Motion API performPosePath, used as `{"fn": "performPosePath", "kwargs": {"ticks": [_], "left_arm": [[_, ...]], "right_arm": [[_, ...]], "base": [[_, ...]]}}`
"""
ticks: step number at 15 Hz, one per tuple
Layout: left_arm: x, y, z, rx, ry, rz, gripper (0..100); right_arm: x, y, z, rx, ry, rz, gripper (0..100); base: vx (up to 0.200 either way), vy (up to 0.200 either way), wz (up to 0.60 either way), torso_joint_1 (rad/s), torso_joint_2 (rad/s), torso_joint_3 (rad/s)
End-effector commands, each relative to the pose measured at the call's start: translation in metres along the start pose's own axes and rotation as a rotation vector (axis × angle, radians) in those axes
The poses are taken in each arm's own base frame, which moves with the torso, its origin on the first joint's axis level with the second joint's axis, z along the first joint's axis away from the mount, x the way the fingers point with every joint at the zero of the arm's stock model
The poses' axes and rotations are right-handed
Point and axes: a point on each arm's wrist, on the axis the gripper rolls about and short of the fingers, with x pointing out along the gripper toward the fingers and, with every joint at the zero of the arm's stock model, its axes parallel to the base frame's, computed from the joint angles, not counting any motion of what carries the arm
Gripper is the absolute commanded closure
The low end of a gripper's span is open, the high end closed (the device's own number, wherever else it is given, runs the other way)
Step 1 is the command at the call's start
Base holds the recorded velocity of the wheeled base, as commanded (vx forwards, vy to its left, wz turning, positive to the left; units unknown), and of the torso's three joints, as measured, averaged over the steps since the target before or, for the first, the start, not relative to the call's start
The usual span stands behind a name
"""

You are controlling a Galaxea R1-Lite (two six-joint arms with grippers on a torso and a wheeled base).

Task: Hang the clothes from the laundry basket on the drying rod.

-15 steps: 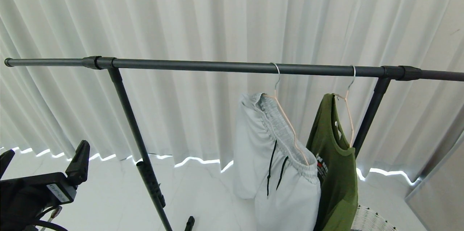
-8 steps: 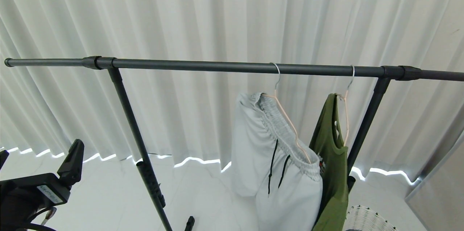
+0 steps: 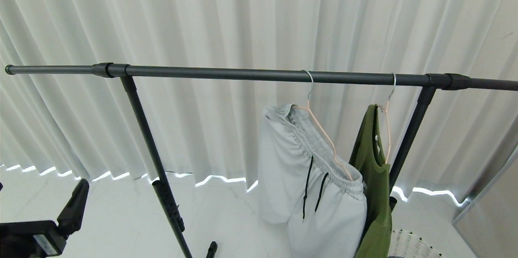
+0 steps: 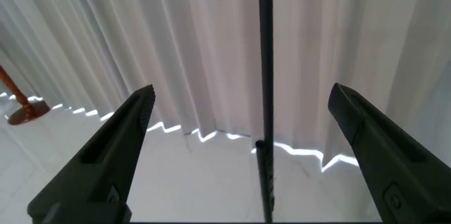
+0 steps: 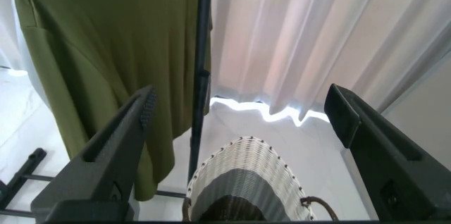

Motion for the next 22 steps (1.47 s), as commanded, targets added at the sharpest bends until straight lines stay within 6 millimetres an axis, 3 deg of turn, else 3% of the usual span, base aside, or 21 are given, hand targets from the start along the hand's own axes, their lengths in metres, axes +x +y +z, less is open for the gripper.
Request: {"fn": "performPosePath", "kwargs": {"ticks": [1, 4, 6, 10, 14, 22], "left_arm": [[-0.022, 0.019, -0.02, 0.041, 0.046, -0.048, 0], [-0.043, 0.029, -0.05, 0.061, 0.154, -0.186, 0], [-0.071, 0.028, -0.076, -0.01, 0.21, -0.259, 0], [-0.088, 0.029, -0.08, -0.192, 0.062, -0.236, 0], [-0.087, 0.032, -0.081, -0.294, 0.1, -0.071, 0], [-0.087, 0.032, -0.081, -0.312, 0.102, -0.061, 0]], "right_arm": [[0.0, 0.0, 0.0, 0.0, 0.003, 0.001, 0], [0.0, 0.0, 0.0, 0.0, 0.003, 0.001, 0], [0.0, 0.0, 0.0, 0.0, 0.003, 0.001, 0], [0.0, 0.0, 0.0, 0.0, 0.003, 0.001, 0], [0.0, 0.0, 0.0, 0.0, 0.003, 0.001, 0], [0.0, 0.0, 0.0, 0.0, 0.003, 0.001, 0]], "base": [[0.0, 0.0, 0.0, 0.0, 0.0, 0.0], [0.0, 0.0, 0.0, 0.0, 0.0, 0.0], [0.0, 0.0, 0.0, 0.0, 0.0, 0.0], [0.0, 0.0, 0.0, 0.0, 0.0, 0.0], [0.0, 0.0, 0.0, 0.0, 0.0, 0.0], [0.0, 0.0, 0.0, 0.0, 0.0, 0.0]]}}
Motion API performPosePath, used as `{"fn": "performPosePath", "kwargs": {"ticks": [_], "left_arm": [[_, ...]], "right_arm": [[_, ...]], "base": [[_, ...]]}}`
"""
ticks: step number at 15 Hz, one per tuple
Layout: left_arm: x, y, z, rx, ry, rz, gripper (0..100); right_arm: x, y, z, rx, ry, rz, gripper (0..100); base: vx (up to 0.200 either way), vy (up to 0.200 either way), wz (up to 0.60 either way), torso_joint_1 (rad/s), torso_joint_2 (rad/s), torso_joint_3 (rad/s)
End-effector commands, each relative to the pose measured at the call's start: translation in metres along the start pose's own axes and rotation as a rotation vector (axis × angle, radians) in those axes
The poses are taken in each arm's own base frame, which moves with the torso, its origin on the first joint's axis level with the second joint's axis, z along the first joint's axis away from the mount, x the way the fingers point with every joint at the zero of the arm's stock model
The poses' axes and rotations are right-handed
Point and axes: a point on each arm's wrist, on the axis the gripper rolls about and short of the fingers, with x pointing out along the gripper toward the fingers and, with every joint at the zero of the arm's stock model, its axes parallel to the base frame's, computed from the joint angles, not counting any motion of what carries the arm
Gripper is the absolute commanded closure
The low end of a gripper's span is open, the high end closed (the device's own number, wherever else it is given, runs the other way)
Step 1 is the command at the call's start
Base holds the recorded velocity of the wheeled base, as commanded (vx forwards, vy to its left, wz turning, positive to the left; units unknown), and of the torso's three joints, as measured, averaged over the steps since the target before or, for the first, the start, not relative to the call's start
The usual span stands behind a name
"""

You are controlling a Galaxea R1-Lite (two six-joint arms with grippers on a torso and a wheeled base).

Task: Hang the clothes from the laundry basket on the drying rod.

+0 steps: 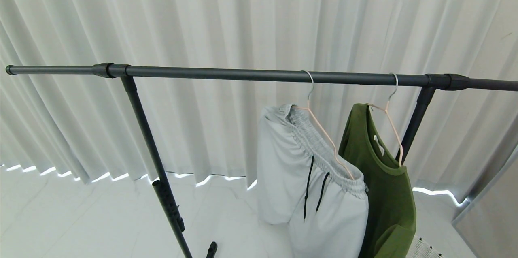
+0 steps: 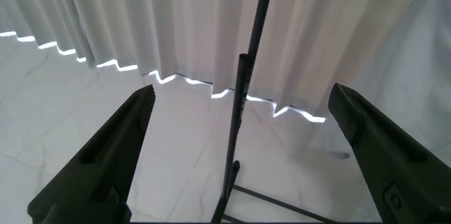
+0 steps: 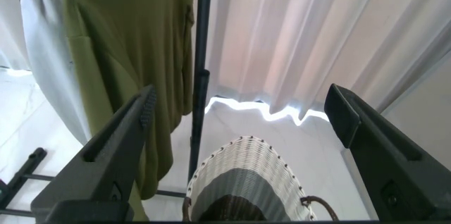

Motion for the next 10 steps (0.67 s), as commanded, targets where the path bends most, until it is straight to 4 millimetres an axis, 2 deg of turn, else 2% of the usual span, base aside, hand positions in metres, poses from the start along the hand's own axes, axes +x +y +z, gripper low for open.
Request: {"fn": "performPosePath", "kwargs": {"ticks": [1, 10], "left_arm": [[0.0004, 0.0003, 0.0001, -0.005, 0.004, 0.018, 0], [0.0002, 0.0011, 0.0001, -0.013, 0.0, 0.053, 0]], "right_arm": [[0.0001, 0.0, 0.0001, 0.0, 0.001, 0.001, 0], [0.0001, 0.0, 0.0001, 0.0, 0.001, 0.001, 0]], "base": [[0.0, 0.0, 0.0, 0.0, 0.0, 0.0], [0.0, 0.0, 0.0, 0.0, 0.0, 0.0]]}}
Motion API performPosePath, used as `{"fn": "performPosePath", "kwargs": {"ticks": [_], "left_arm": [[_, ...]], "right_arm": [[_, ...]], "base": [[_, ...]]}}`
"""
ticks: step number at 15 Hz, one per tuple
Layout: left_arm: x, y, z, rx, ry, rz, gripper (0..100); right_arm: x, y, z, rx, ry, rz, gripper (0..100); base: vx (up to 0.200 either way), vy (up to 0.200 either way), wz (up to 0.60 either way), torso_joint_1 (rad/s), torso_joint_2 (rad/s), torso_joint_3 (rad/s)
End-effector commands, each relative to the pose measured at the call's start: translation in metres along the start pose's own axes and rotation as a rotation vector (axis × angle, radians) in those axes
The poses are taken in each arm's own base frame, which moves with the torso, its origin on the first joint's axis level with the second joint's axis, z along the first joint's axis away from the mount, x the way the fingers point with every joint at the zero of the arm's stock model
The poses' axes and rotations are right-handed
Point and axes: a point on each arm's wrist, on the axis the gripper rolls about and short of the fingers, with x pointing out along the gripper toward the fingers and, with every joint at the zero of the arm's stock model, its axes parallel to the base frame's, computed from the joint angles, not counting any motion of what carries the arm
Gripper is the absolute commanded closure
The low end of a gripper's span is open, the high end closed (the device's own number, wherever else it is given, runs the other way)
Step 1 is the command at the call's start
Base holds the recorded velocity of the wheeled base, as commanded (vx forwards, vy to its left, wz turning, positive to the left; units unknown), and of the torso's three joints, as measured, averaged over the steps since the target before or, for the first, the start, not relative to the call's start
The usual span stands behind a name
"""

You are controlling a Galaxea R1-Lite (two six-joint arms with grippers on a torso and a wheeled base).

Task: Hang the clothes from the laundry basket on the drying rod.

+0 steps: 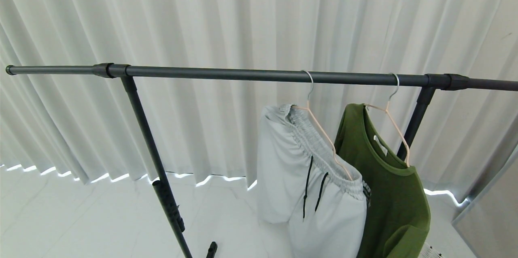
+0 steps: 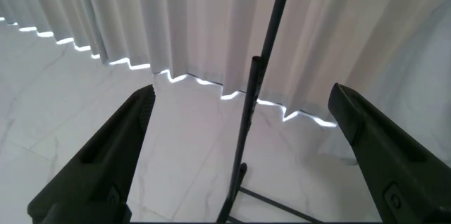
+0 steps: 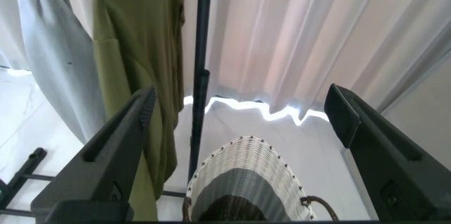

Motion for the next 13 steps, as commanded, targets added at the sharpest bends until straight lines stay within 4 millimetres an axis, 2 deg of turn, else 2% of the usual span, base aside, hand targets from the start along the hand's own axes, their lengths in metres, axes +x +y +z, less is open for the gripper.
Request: {"fn": "performPosePath", "kwargs": {"ticks": [1, 13], "left_arm": [[0.0003, -0.0001, 0.0001, 0.001, 0.004, 0.0, 0], [0.0003, -0.0001, 0.0001, 0.001, 0.004, 0.0, 0]], "right_arm": [[0.0001, 0.0, 0.0001, -0.001, 0.001, 0.001, 0], [0.0002, -0.0001, 0.0, 0.002, 0.004, -0.001, 0]], "base": [[0.0, 0.0, 0.0, 0.0, 0.0, 0.0], [0.0, 0.0, 0.0, 0.0, 0.0, 0.0]]}}
